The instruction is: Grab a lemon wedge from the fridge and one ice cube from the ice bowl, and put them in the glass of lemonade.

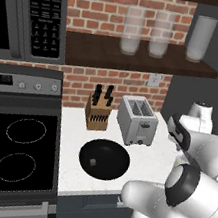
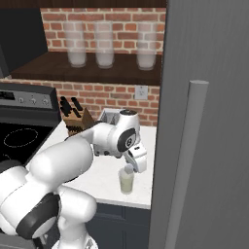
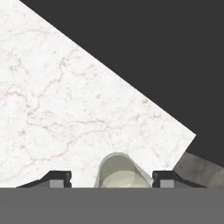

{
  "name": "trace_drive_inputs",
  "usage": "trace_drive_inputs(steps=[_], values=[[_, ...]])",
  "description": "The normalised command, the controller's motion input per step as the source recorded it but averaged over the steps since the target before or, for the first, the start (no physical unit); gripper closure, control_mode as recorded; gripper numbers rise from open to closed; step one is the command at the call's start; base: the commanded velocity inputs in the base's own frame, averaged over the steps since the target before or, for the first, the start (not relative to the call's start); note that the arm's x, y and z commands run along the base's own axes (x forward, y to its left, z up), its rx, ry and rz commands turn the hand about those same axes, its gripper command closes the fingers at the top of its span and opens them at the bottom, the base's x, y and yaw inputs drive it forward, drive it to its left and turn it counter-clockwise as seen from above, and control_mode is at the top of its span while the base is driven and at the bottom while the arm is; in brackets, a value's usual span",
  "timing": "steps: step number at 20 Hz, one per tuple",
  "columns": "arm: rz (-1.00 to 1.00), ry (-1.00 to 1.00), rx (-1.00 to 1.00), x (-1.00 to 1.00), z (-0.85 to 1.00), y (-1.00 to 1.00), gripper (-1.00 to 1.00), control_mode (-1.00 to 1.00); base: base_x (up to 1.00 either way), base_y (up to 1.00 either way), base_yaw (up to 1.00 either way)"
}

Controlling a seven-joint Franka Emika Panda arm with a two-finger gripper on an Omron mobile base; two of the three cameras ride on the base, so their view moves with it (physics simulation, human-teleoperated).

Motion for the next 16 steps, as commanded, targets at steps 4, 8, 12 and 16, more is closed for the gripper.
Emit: trace_drive_inputs(steps=[4, 8, 12, 16], values=[[0.0, -0.22, 0.01, -0.19, 0.85, 0.0, -1.0, -1.0, 0.0, 0.0, 0.0], [0.0, -0.33, 0.02, -0.5, 1.0, 0.0, -1.0, -1.0, 0.0, 0.0, 0.0], [0.0, -0.24, 0.0, -0.76, 1.0, 0.21, -1.0, -1.0, 0.0, 0.0, 0.0], [0.04, -0.07, -0.06, -0.61, 0.67, 0.66, -1.0, -1.0, 0.0, 0.0, 0.0]])
